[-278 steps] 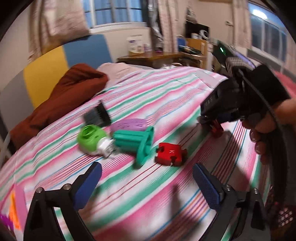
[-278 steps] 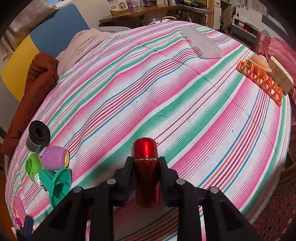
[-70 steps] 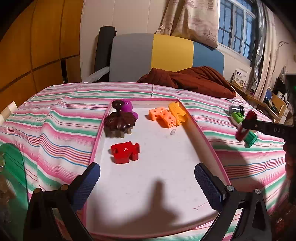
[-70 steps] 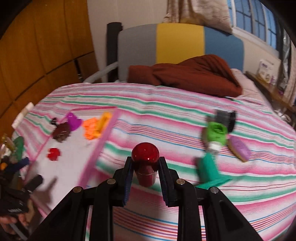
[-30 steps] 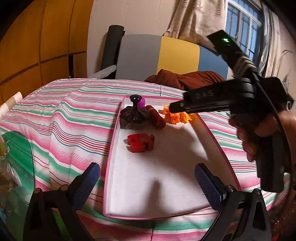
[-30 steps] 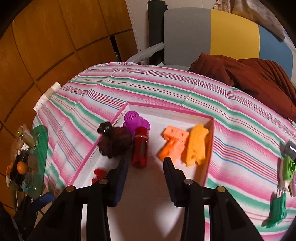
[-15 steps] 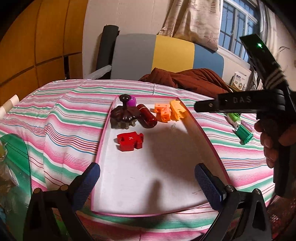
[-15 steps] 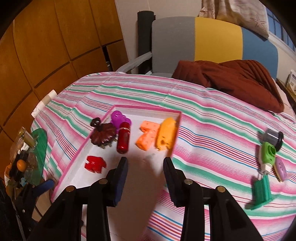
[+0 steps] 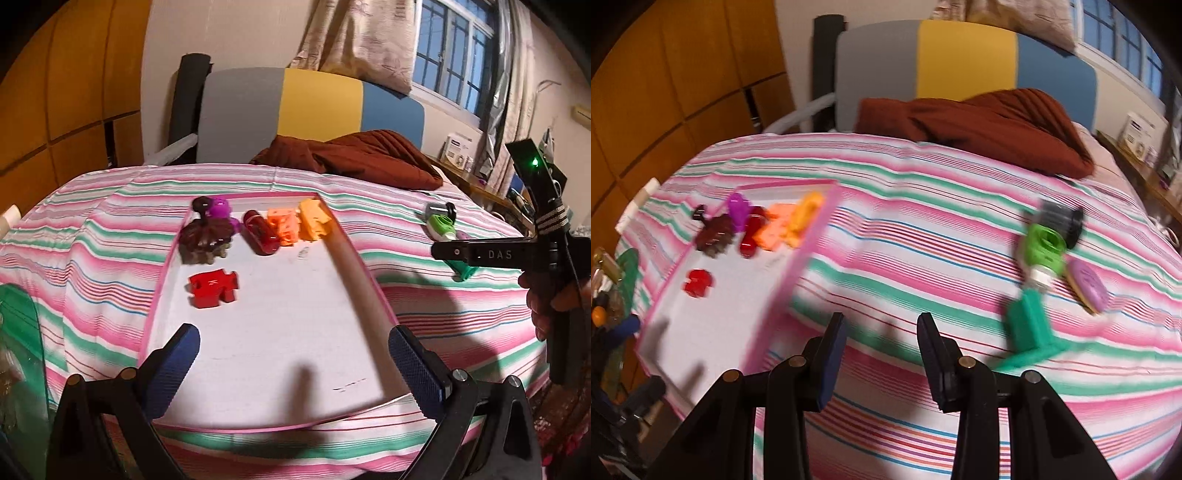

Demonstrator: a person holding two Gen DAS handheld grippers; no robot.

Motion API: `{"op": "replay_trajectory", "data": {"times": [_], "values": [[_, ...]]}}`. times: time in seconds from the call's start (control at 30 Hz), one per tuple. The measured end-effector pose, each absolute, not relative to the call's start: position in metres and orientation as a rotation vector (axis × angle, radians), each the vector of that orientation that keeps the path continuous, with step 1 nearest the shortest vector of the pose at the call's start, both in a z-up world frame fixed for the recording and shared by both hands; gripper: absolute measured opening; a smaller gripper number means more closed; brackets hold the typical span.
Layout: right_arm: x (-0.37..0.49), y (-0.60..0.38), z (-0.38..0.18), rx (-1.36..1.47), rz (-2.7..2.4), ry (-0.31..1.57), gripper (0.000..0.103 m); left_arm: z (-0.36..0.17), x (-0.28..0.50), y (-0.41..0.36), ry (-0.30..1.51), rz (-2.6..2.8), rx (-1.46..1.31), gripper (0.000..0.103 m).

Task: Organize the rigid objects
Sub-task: 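Move the right tool over the purple oval soap beside the tray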

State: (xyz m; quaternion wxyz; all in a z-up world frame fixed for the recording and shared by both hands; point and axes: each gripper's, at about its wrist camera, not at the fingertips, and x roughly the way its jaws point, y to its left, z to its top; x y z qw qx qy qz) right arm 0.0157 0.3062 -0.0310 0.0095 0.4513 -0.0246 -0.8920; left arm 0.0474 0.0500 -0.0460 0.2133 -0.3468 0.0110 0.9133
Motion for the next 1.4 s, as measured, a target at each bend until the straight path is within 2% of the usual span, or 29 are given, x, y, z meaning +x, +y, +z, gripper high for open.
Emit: {"op": "replay_trajectory", "data": {"times": [0.2,0.53,0.67,0.9,1.07,1.13,1.2,1.23,1.4], "values": [[0.027,0.374,-0.031,1.468,-2.906,-0.16,0.039,-0.043,0.055,0.073,0.094,2.49,-0.954,0.103],[0.025,0.472,-0.046,1.642,-3.075,-0.491,0.039,-0.034,0.065,0.107,0.21,2.446,-0.901,0.103],[0.016,0.463,-0.066,1.776,-2.945,-0.424,0.039,-0.032,0.063,0.116,0.233,2.439,-0.894,0.103],[0.014,0.433,-0.043,1.55,-2.922,-0.278,0.039,-0.028,0.063,0.124,0.242,2.435,-0.883,0.103],[0.004,0.487,-0.026,1.477,-3.106,-0.377,0.041,-0.03,0.063,0.127,0.243,2.432,-0.894,0.103],[0.001,0.509,-0.028,1.449,-3.15,-0.433,0.046,-0.031,0.063,0.128,0.241,2.428,-0.9,0.103],[-0.006,0.52,-0.034,1.467,-3.154,-0.439,0.061,-0.032,0.063,0.131,0.252,2.425,-0.904,0.103],[-0.011,0.523,-0.039,1.486,-3.147,-0.422,0.063,-0.032,0.063,0.132,0.257,2.424,-0.903,0.103],[-0.029,0.519,-0.05,1.5,-3.056,-0.322,0.065,-0.032,0.063,0.137,0.277,2.42,-0.905,0.103]]}}
